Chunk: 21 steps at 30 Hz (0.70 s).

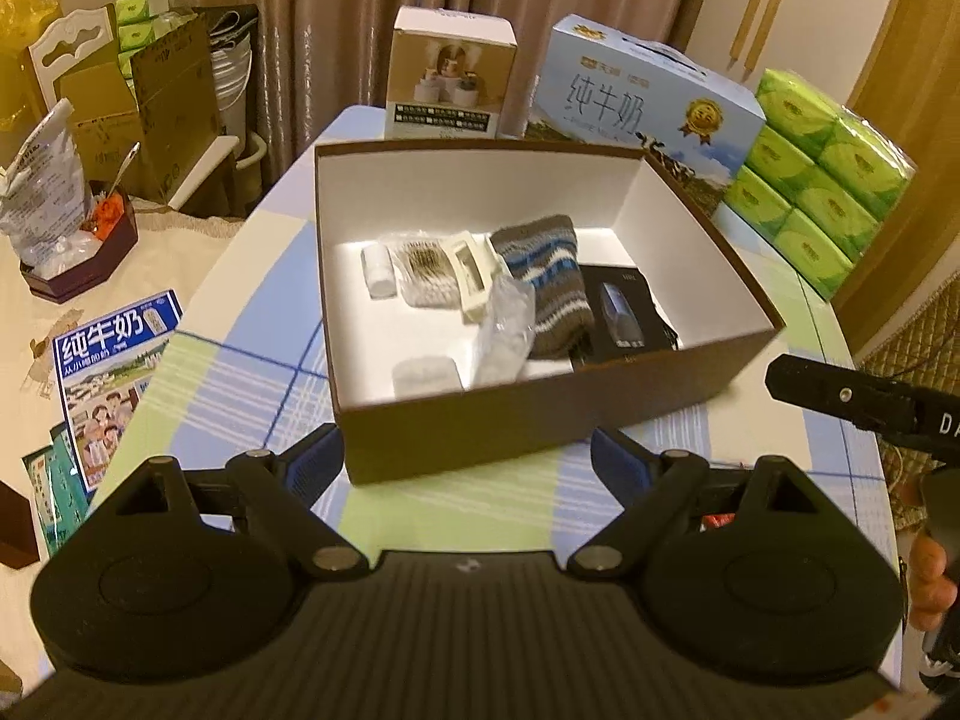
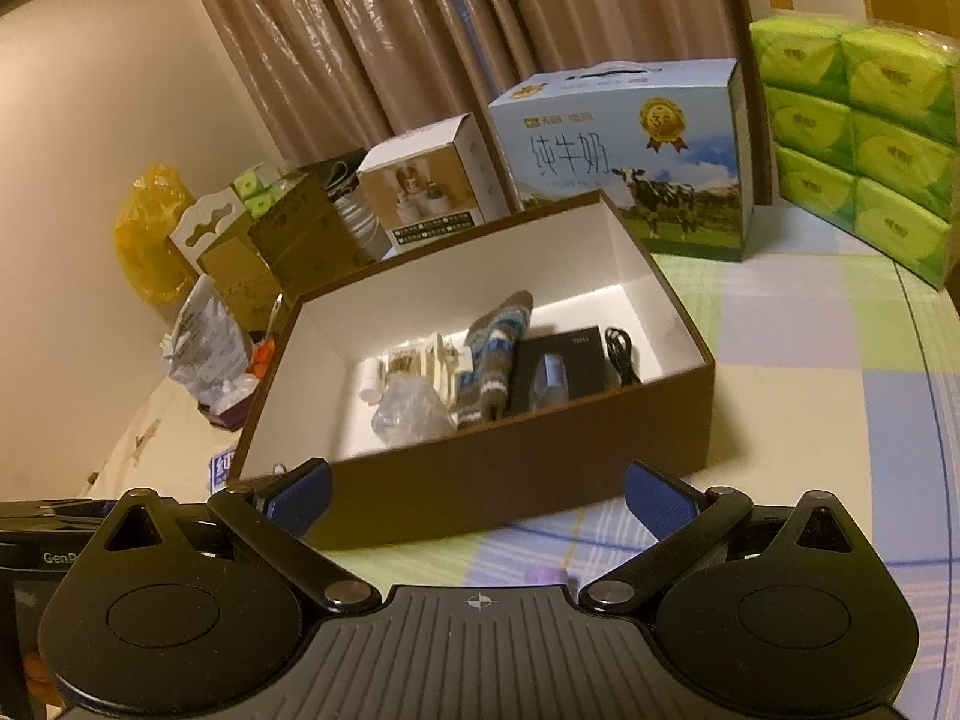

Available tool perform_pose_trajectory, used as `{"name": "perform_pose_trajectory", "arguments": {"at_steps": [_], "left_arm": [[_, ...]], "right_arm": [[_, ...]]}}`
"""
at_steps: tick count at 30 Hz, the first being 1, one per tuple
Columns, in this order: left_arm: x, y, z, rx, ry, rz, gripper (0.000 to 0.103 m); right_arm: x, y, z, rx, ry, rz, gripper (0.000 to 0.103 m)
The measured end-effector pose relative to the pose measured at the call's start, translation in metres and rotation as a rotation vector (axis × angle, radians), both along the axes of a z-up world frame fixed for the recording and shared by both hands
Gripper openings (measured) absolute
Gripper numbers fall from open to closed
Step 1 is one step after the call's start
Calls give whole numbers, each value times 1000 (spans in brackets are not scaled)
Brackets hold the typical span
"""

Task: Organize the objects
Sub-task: 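Withdraw both open grippers from the box toward the purple tube and red packet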

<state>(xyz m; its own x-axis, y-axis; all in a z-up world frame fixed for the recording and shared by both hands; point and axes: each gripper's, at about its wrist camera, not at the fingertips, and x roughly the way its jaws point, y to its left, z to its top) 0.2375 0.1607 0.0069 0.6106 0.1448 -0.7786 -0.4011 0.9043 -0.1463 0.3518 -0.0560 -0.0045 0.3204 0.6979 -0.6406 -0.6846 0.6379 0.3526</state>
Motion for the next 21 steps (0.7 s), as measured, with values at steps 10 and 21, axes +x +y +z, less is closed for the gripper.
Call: {"name": "perform_pose_trajectory", "arguments": {"at_steps": [10,21], "left_arm": [[-20,-23,-7,-1,35,-12,87],[-34,-39,-13,-1,66,-25,87]], "right_arm": [[-23,-24,-6,-27,14,6,101],[-36,-47,-18,-70,48,-1,101]]}}
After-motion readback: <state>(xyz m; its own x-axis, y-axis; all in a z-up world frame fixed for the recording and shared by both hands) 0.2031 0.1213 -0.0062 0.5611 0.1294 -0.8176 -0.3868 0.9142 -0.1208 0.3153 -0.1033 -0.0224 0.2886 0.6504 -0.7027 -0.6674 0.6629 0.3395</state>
